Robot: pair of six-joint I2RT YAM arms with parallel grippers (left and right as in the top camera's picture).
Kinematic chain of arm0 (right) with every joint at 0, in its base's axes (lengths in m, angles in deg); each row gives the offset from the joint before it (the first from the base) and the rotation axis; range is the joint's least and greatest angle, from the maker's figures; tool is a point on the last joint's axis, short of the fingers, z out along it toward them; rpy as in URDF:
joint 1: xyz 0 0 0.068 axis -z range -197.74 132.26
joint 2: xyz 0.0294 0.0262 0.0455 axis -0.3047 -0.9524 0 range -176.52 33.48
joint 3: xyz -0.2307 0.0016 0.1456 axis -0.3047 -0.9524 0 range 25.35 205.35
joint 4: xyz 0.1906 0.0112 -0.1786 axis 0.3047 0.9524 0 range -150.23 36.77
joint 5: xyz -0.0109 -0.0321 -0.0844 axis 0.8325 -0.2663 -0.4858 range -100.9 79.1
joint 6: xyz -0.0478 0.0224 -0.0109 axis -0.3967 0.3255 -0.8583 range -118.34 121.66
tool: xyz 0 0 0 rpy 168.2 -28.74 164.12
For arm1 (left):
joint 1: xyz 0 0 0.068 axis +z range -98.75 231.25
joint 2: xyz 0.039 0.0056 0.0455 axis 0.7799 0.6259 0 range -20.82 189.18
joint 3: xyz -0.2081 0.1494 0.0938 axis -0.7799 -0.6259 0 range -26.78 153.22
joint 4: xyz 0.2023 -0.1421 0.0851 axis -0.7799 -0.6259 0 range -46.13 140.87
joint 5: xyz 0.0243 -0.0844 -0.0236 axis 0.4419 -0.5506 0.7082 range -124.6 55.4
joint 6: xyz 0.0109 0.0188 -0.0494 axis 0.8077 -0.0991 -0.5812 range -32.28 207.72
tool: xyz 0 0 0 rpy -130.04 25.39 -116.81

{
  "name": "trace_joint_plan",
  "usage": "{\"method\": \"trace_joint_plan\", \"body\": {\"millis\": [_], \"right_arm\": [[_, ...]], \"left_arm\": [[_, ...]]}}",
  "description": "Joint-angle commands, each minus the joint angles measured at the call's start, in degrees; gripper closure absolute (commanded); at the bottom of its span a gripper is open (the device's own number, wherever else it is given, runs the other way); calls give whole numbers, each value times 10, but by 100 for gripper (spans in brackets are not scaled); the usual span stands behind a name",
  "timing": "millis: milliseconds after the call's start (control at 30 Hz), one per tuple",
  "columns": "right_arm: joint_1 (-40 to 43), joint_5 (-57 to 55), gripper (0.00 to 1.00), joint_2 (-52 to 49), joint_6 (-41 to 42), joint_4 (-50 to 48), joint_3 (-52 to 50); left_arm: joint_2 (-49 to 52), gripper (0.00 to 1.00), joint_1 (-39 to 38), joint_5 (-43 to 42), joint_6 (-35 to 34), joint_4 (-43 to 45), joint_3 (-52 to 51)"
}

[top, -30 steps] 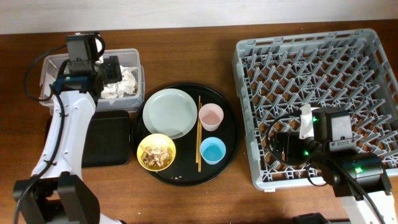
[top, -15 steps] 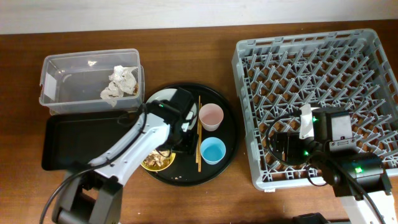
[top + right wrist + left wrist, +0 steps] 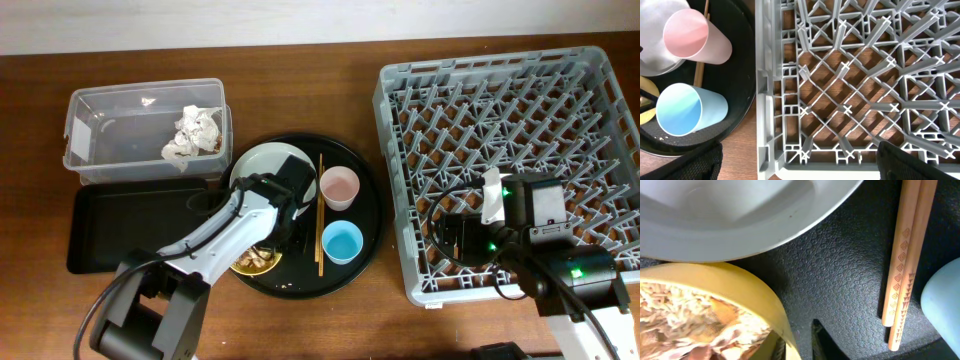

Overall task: Sort waste into correct bins and load items into the dishwasher rack
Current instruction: 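Grasp the yellow bowl and tip its scraps onto the black tray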

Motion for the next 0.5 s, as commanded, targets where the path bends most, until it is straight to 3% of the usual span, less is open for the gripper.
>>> {"method": "trace_joint_plan", "body": {"millis": [0,67,300,400,467], "right_arm": [[2,-3,1,1,2,0,10],[2,-3,1,1,2,1,10],[2,-3,1,1,2,1,10],[2,-3,1,1,2,3,10],[2,-3,1,1,2,3,10]], "left_arm": [[5,89,-1,5,-1,1,-3],[5,100,-1,5,-1,-1,-3],[-109,100,24,39,7,-76,74],[-159,100,130,2,69,-88,80],[-160,100,226,-103,140,-84,80]]}}
